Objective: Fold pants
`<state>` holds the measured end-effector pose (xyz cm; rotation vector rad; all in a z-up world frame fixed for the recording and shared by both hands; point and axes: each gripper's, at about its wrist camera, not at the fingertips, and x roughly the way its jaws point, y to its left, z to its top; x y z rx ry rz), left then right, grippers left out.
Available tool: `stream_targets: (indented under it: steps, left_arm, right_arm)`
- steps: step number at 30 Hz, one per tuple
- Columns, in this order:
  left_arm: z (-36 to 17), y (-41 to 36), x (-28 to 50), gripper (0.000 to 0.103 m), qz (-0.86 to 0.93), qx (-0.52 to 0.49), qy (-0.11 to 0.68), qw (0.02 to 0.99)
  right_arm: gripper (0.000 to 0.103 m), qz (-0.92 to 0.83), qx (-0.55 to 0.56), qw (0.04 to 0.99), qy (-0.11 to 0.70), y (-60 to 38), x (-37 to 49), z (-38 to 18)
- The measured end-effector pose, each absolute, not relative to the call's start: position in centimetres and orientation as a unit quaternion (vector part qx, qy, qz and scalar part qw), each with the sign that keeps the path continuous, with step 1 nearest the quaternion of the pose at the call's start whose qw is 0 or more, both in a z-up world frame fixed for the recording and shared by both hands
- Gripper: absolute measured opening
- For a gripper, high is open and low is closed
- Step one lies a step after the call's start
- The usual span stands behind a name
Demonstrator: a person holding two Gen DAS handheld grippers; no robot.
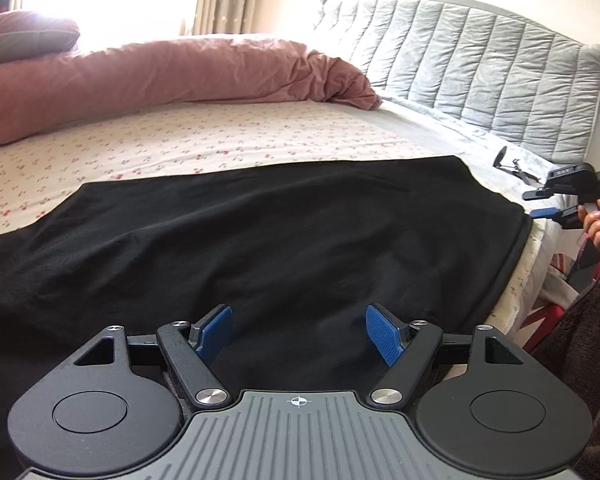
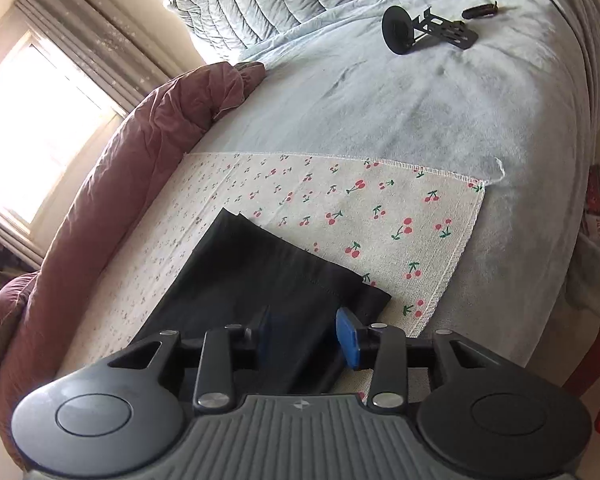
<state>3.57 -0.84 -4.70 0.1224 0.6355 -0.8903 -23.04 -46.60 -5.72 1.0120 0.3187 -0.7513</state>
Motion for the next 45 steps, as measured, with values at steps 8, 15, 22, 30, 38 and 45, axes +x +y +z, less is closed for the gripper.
stream_targets:
  steps: [8, 15, 22, 30, 38, 45]
  left_arm:
    - [-4.6, -2.7, 0.9, 0.069, -0.521, 0.079, 0.282, 0.802]
    - [-5.9, -4.8, 0.1, 0.032, -0.516, 0.124, 0.289, 0.797]
    - [-4.9, -4.1, 0.1, 0.000, -0.514, 0.099, 0.286, 0.803]
    - [-5.1, -3.7, 0.1, 0.000, -0.532, 0.109, 0.320, 0.776]
    - [-3.9, -1.7, 0.9, 0.054, -0.504, 0.084, 0.304, 0.804]
    - [-1.1, 0.5, 5.3, 0.068, -0.396, 0.101, 0.291, 0.865]
  right_arm:
    - [0.038, -0.358, 0.446, 0.801, 0.177, -46.3, -20.5, -6.7]
    - [0.002, -0.378, 0.388, 0.822, 0.176, -46.0, -19.1, -4.8]
    - [0.002, -0.390, 0.351, 0.829, 0.196, -45.3, -19.7, -3.7]
    - [0.003, -0.389, 0.332, 0.819, 0.261, -44.8, -20.4, -5.0]
    - [0.044, -0.387, 0.285, 0.843, 0.243, -46.4, -19.6, -2.0]
    - [0.044, -0.372, 0.290, 0.848, 0.241, -50.1, -14.3, -0.9]
